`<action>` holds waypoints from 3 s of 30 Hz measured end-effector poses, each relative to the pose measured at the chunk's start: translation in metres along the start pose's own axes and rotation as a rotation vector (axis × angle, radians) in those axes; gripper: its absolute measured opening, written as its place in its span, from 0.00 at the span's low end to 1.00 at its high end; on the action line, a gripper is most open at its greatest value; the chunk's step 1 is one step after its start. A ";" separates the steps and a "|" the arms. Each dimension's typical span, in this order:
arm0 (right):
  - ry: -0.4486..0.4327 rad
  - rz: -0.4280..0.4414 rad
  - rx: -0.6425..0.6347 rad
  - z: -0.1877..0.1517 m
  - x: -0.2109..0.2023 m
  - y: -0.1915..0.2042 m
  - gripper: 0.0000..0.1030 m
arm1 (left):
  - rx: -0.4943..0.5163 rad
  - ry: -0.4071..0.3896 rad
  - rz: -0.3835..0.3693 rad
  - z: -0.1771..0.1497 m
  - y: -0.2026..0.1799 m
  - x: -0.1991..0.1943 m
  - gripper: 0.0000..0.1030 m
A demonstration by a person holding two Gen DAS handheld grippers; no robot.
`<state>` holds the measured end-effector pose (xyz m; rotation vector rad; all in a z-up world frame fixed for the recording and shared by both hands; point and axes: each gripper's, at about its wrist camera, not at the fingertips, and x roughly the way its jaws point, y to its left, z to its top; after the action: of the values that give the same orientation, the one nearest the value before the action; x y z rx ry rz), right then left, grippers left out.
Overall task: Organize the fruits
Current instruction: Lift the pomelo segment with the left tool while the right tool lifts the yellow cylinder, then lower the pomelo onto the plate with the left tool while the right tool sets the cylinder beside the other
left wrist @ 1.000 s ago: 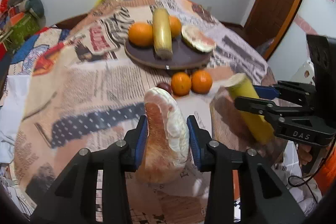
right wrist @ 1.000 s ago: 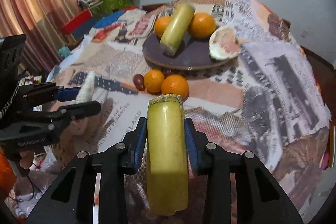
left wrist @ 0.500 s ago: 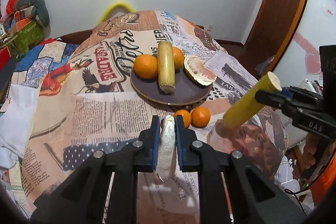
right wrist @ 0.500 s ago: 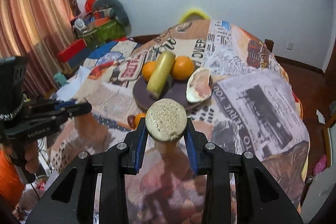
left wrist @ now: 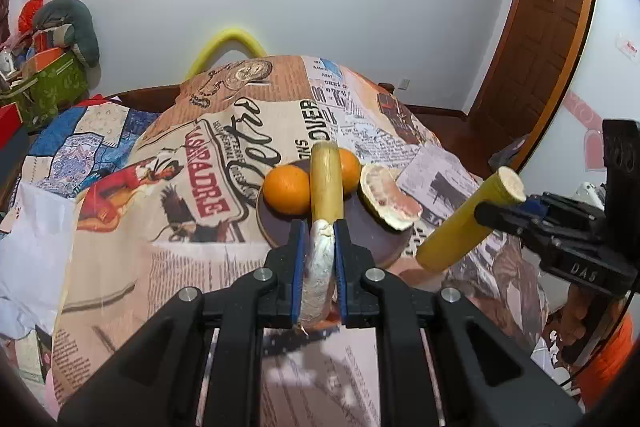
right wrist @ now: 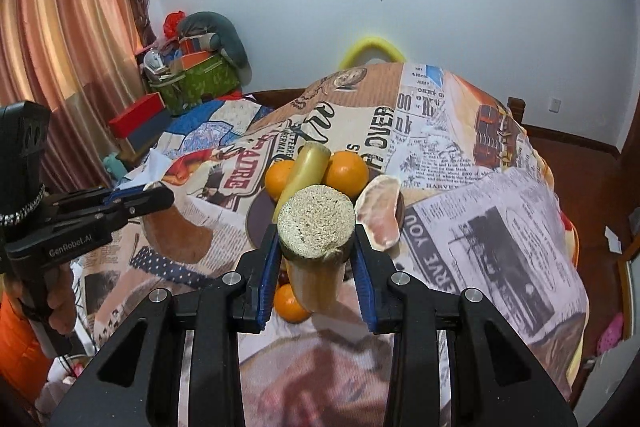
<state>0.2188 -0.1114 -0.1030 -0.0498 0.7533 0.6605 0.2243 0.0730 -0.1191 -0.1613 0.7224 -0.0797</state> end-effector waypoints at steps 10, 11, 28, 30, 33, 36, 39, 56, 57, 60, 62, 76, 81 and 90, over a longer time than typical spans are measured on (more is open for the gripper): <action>0.019 0.012 -0.023 0.012 0.024 -0.004 0.30 | 0.015 0.016 -0.009 0.019 -0.001 0.040 0.13; 0.025 0.015 -0.026 0.013 0.029 -0.005 0.30 | 0.014 0.025 -0.012 0.020 -0.001 0.045 0.13; 0.079 0.050 -0.032 0.024 0.085 -0.012 0.30 | -0.040 0.056 -0.009 0.040 0.014 0.113 0.13; 0.073 0.058 -0.026 0.025 0.089 -0.013 0.30 | -0.042 0.054 -0.009 0.043 0.015 0.116 0.13; 0.080 0.071 -0.012 0.031 0.094 -0.017 0.30 | -0.027 0.056 0.012 0.047 0.014 0.124 0.13; 0.091 0.082 -0.005 0.036 0.101 -0.019 0.30 | -0.018 0.050 0.029 0.050 0.015 0.130 0.13; 0.099 0.080 -0.006 0.038 0.109 -0.018 0.31 | -0.026 0.053 0.048 0.052 0.018 0.136 0.13; 0.159 0.066 -0.001 0.034 0.138 -0.024 0.35 | -0.128 0.175 0.027 0.036 0.048 0.154 0.51; 0.158 0.063 -0.002 0.033 0.139 -0.024 0.35 | -0.124 0.184 0.025 0.034 0.048 0.155 0.51; 0.159 0.065 0.000 0.031 0.138 -0.025 0.35 | -0.112 0.199 0.035 0.026 0.047 0.157 0.53; 0.170 0.066 -0.003 0.030 0.137 -0.024 0.35 | -0.113 0.211 0.031 0.021 0.047 0.158 0.55; 0.123 0.000 -0.028 0.025 0.107 -0.025 0.51 | -0.079 0.190 0.095 0.018 0.046 0.131 0.58; 0.102 -0.006 -0.014 0.024 0.090 -0.024 0.51 | -0.051 0.169 0.102 0.018 0.037 0.108 0.58; 0.068 -0.027 0.005 0.017 0.055 -0.018 0.57 | -0.005 0.116 0.114 0.011 0.020 0.059 0.60</action>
<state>0.2693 -0.0918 -0.1300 -0.0783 0.8178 0.6337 0.2761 0.0862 -0.1526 -0.1206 0.8457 0.0217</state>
